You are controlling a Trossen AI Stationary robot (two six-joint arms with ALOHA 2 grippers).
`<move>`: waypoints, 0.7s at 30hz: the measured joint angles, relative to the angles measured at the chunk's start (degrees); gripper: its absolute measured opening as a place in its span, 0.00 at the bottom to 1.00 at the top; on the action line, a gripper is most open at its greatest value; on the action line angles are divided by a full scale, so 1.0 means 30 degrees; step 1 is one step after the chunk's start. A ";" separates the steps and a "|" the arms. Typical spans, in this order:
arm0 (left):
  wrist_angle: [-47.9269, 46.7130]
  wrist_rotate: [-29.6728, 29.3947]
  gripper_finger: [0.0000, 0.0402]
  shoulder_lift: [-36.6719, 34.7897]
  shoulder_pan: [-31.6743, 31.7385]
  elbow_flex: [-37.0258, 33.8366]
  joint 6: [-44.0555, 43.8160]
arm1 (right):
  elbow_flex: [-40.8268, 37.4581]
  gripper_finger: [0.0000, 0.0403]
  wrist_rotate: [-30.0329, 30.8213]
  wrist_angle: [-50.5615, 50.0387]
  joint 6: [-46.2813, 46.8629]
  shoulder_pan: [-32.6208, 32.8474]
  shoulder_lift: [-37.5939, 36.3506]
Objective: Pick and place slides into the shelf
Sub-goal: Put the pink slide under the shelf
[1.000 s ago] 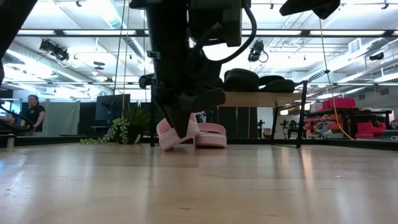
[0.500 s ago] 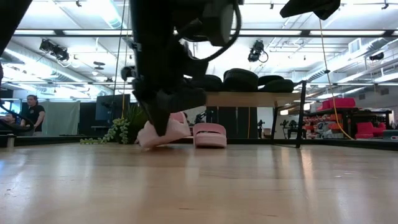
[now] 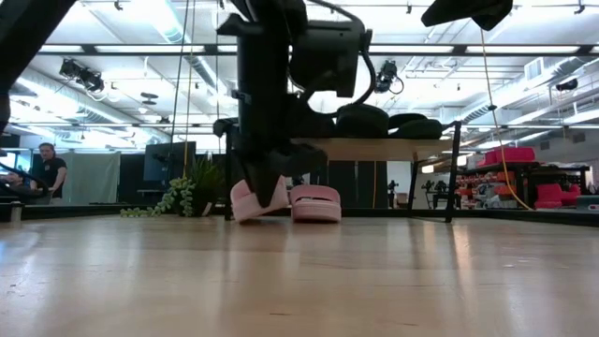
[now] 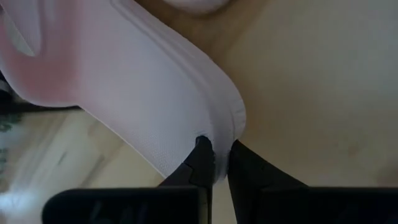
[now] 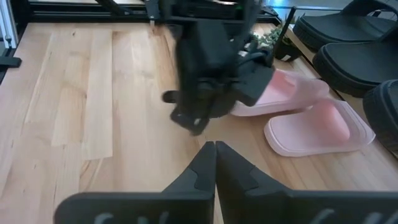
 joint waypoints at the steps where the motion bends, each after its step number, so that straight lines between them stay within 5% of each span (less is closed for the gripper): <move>1: 0.0108 0.0027 0.08 0.0000 0.0190 0.0000 0.0358 | 0.0000 0.03 0.0000 0.0000 -0.0007 0.0003 0.0000; 21: 0.1105 0.0021 0.15 0.0000 0.3061 0.0000 0.7372 | 0.0000 0.03 0.0000 -0.0007 -0.0033 0.0007 0.0000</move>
